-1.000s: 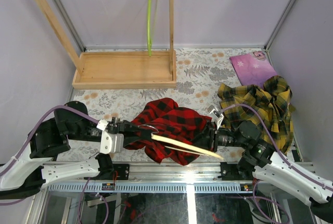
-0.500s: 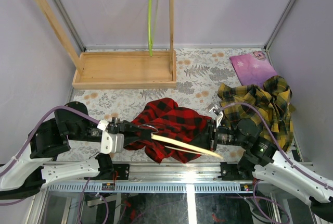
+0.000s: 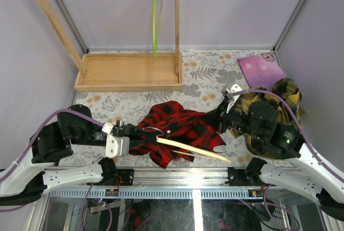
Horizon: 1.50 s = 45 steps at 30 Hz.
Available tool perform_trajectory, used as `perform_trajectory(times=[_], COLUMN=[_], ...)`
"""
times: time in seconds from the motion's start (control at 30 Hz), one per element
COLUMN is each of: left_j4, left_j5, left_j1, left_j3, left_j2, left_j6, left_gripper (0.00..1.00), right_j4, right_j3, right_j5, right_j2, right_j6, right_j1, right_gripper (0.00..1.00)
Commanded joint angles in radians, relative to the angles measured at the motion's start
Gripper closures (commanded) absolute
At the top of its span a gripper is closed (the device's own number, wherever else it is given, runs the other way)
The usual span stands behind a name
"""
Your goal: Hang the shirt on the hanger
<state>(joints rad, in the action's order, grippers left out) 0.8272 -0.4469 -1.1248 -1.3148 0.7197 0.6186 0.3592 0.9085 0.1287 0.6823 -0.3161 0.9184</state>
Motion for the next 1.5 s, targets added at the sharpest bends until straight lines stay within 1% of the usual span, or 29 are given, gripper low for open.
perform_trajectory(times=[0.0, 0.07, 0.13, 0.2, 0.27, 0.4, 0.5, 0.57, 0.7, 0.77, 0.87, 0.97, 1.03, 1.13, 1.3, 1.37, 1.47], left_j4=[-0.022, -0.024, -0.027, -0.029, -0.029, -0.029, -0.030, -0.029, -0.030, -0.028, -0.029, -0.030, -0.029, -0.030, -0.031, -0.030, -0.031], left_j5=[-0.002, 0.002, 0.007, 0.013, 0.017, 0.022, 0.017, 0.011, 0.008, 0.007, 0.007, 0.004, 0.003, -0.002, -0.002, -0.003, -0.005], left_j1=[0.002, 0.002, 0.002, 0.003, 0.003, 0.002, 0.002, 0.003, 0.002, 0.003, 0.002, 0.003, 0.003, 0.002, 0.003, 0.003, 0.003], left_j3=[-0.005, -0.004, -0.001, 0.006, 0.011, 0.013, 0.013, 0.017, 0.021, 0.021, 0.021, 0.020, 0.020, 0.022, 0.020, 0.019, 0.018], left_j2=[-0.016, -0.022, -0.029, -0.033, -0.037, -0.035, -0.037, -0.038, -0.040, -0.040, -0.042, -0.040, -0.040, -0.040, -0.040, -0.041, -0.043], left_j6=[0.070, 0.067, 0.063, 0.060, 0.058, 0.058, 0.058, 0.058, 0.057, 0.055, 0.055, 0.057, 0.058, 0.056, 0.055, 0.057, 0.058], left_gripper=[1.00, 1.00, 1.00, 1.00, 1.00, 1.00, 1.00, 1.00, 1.00, 1.00, 1.00, 1.00, 1.00, 1.00, 1.00, 1.00, 1.00], right_j4=[0.108, 0.131, 0.138, 0.138, 0.124, 0.050, -0.001, -0.038, -0.117, -0.146, -0.183, -0.231, -0.272, -0.343, -0.374, -0.370, -0.350], right_j3=[0.179, 0.208, 0.202, 0.176, 0.128, -0.001, -0.095, -0.149, -0.230, -0.252, -0.269, -0.285, -0.298, -0.322, -0.335, -0.338, -0.336], right_j5=[-0.226, -0.302, -0.352, -0.336, -0.240, 0.022, 0.128, 0.167, 0.199, 0.214, 0.247, 0.291, 0.317, 0.353, 0.382, 0.377, 0.337], right_j2=[0.061, 0.068, 0.056, 0.034, 0.010, -0.033, -0.058, -0.079, -0.127, -0.139, -0.149, -0.148, -0.145, -0.137, -0.107, -0.102, -0.106], right_j6=[0.225, 0.259, 0.270, 0.257, 0.228, 0.122, 0.042, -0.001, -0.069, -0.093, -0.121, -0.152, -0.173, -0.215, -0.227, -0.224, -0.215], right_j1=[0.004, 0.004, 0.004, 0.004, 0.005, 0.004, 0.004, 0.004, 0.005, 0.004, 0.004, 0.004, 0.005, 0.004, 0.004, 0.004, 0.004], right_gripper=[1.00, 1.00, 1.00, 0.98, 0.92, 0.78, 0.70, 0.65, 0.55, 0.47, 0.41, 0.39, 0.39, 0.46, 0.67, 0.80, 0.87])
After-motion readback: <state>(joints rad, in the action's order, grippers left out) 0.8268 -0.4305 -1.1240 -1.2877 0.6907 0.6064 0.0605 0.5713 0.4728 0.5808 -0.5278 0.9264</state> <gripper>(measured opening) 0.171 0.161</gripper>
